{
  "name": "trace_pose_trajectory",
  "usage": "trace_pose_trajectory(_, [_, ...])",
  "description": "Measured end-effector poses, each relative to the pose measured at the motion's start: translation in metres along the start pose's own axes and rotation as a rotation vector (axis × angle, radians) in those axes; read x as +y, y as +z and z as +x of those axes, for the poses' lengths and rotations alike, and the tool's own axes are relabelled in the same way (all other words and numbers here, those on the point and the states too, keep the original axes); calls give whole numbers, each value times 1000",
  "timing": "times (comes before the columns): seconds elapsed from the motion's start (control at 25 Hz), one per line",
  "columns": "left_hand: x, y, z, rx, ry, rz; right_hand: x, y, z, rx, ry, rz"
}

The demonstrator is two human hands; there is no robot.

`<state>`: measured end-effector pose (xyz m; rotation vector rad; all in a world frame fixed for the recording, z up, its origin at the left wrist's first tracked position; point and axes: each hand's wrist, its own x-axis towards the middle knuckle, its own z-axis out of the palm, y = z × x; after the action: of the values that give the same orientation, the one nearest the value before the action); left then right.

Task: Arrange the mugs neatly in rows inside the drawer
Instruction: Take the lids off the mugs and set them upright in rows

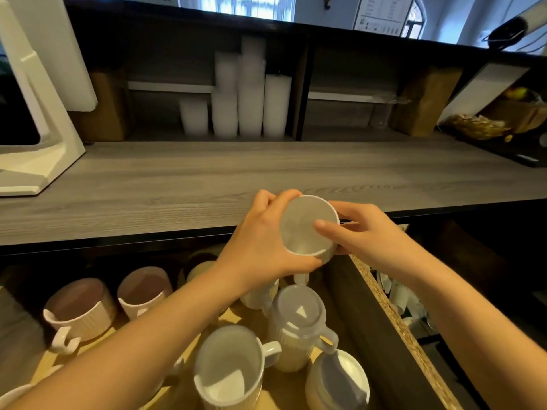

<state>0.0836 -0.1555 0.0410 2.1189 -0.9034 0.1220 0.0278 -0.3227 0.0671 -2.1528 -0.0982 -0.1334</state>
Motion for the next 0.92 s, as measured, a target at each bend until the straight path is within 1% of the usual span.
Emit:
trace_pose_trajectory(0.08, [3,3,4,-11,-2,-17,3,4,3,80,59,68])
trace_pose_trajectory(0.2, [-3,0,8,-103,-20,-168,10,0,2,100,228,248])
trace_pose_trajectory(0.32, [-12,-1,4,-213,-7,-223,13,-7,-1,44,299,423])
trace_pose_trajectory(0.4, [-15,0,2,-219,-5,-269,13,-8,-1,-2,317,473])
trace_pose_trajectory(0.48, [-15,0,3,-203,10,-281,13,-8,-1,-37,327,461])
trace_pose_trajectory(0.56, [-16,-1,5,-177,42,-239,11,-11,-2,-51,294,377])
trace_pose_trajectory(0.6, [-17,-1,6,-161,64,-200,11,-15,-2,-66,255,287])
trace_pose_trajectory(0.72, [-17,2,11,-126,111,-86,5,-23,1,-147,160,-91])
trace_pose_trajectory(0.8, [-17,8,14,-133,117,-38,5,-24,5,-103,145,-258])
trace_pose_trajectory(0.92, [-19,14,19,-181,89,46,7,-24,9,8,120,-395])
